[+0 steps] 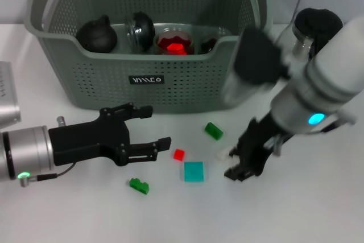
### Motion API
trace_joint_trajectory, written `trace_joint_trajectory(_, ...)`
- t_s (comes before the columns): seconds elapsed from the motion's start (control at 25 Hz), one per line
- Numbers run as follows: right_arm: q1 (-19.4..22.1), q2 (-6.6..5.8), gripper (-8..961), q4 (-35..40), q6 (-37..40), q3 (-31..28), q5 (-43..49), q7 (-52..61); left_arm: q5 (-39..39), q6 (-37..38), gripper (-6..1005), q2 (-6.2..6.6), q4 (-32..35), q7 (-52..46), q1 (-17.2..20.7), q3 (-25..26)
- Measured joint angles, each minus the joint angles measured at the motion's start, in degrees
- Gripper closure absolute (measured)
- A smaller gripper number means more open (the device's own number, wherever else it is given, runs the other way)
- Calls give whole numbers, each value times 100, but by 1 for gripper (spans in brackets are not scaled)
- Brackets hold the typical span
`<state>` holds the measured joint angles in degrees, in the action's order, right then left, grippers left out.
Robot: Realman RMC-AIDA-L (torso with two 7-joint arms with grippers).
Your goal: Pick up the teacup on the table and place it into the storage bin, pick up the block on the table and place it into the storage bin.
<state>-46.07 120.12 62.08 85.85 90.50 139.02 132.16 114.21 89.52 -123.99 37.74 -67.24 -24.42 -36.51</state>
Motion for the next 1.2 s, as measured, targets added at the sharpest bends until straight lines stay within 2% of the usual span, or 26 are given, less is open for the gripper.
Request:
trace_joint_trajectory(0.08, 173, -3, 514, 831, 687, -531, -14, 18, 6, -3, 153, 3, 17, 0, 51, 40)
trace_joint_trajectory(0.2, 147, 5, 508, 2057, 1485, -1370, -205, 180, 7, -1, 153, 5, 49, 8, 116, 98)
trace_joint_trajectory(0.28, -54, -3, 504, 2653, 1698, -1863, -421, 336, 7, 14, 153, 6, 45, 28, 126, 149)
trace_joint_trajectory(0.4, -600, -7, 498, 2915, 1570, -2540, -496, 430, 6, 29, 153, 6, 24, 43, 121, 176)
trace_joint_trajectory(0.48, -996, -10, 494, 2684, 1189, -2861, -416, 412, 0, 37, 153, 2, 2, 45, 102, 171)
trace_joint_trajectory(0.56, -1390, -53, 490, 2075, 564, -2966, -228, 358, -11, 46, 153, -1, -15, 45, 88, 161)
trace_joint_trajectory(0.8, -2373, -284, 478, -640, -1207, -2954, 304, -136, -35, 56, 154, -3, -19, 45, 84, 150)
trace_joint_trajectory(0.92, -2527, -336, 472, -1313, -1744, -2934, 375, -409, -37, 57, 154, -3, -23, 44, 85, 163)
trace_joint_trajectory(1.2, -2308, -307, 458, -1115, -1995, -2918, 402, -594, -32, 51, 154, 4, -23, 44, 87, 180)
